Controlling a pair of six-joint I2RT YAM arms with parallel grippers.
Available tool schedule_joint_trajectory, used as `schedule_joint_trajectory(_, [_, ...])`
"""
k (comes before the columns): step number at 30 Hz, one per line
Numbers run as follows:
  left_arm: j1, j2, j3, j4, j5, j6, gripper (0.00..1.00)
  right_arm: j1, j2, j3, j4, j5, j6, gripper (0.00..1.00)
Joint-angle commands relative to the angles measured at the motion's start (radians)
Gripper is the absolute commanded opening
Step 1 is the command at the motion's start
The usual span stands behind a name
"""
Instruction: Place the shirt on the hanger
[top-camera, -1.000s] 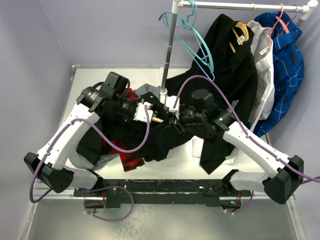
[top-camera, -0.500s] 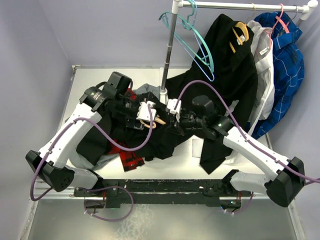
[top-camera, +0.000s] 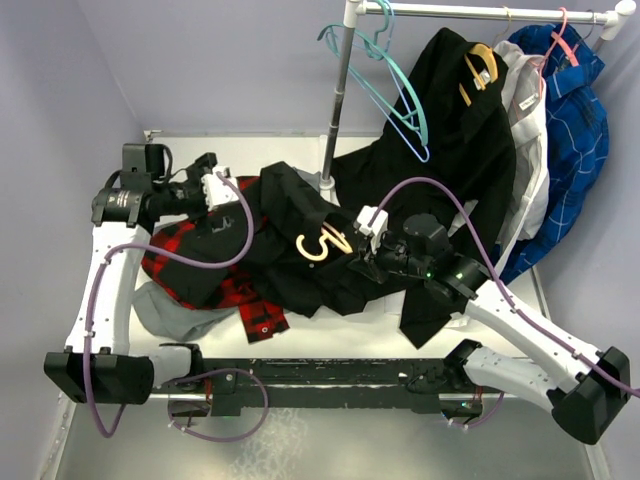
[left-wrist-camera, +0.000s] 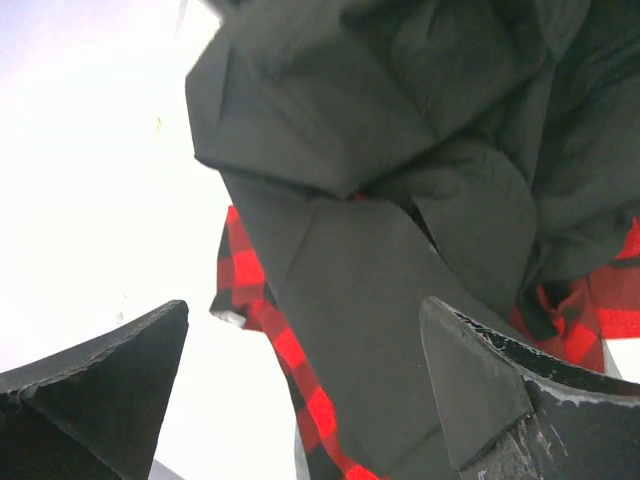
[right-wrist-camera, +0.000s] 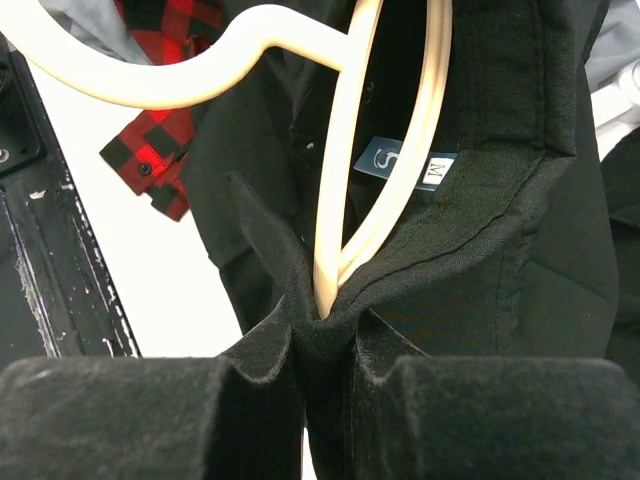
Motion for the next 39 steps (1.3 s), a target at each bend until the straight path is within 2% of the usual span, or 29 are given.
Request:
schedule_joint_trajectory(1, [0.064,0.030,-0.037,-0.060,0.084,0.042,0.99,-0.002,-0.037,0.024,0.052,0.046,0.015,0.00])
schedule_joint_trajectory(4, [0.061,0.039,-0.071,-0.222,0.168,0.117,0.99,-0.002,-0.047,0.023,0.062,0.057,0.025,0.00])
schedule_joint_trajectory(6, [0.035,0.019,-0.117,-0.224,0.169,0.081,0.99,-0.001,-0.054,0.023,0.075,0.057,0.043,0.00])
schedule_joint_trajectory(8, [-0.030,-0.022,-0.193,-0.144,0.088,-0.025,0.99,-0.002,-0.057,0.024,0.084,0.055,0.059,0.00])
schedule_joint_trajectory(10, [-0.110,-0.076,-0.274,0.064,-0.039,-0.181,0.99,-0.002,-0.057,0.025,0.087,0.052,0.067,0.00])
schedule_joint_trajectory(11, [-0.131,-0.093,-0.303,0.119,-0.082,-0.228,0.99,-0.002,-0.055,0.026,0.085,0.049,0.068,0.00])
schedule_joint_trajectory(13, [-0.149,-0.082,-0.310,0.133,-0.113,-0.274,0.99,-0.003,-0.051,0.026,0.085,0.048,0.069,0.00])
schedule_joint_trajectory(16, [-0.152,-0.018,-0.266,0.045,-0.074,-0.276,0.99,-0.002,-0.048,0.024,0.086,0.044,0.070,0.00])
schedule_joint_trajectory(18, [-0.155,-0.014,-0.284,0.053,-0.078,-0.279,0.99,-0.003,-0.048,0.021,0.086,0.045,0.070,0.00])
schedule_joint_trajectory(23, [-0.158,-0.089,-0.388,0.180,-0.263,-0.305,0.99,-0.002,-0.052,0.023,0.085,0.046,0.068,0.00])
schedule_joint_trajectory(29, [-0.158,-0.172,-0.437,0.109,-0.306,-0.253,0.99,-0.002,-0.043,0.027,0.078,0.048,0.060,0.00])
schedule_joint_trajectory(35, [-0.158,-0.203,-0.502,0.063,-0.406,-0.233,0.99,-0.002,-0.027,0.033,0.064,0.060,0.054,0.00])
schedule_joint_trajectory(39, [-0.158,-0.225,-0.582,0.119,-0.462,-0.268,0.99,-0.002,-0.026,0.037,0.056,0.060,0.053,0.00])
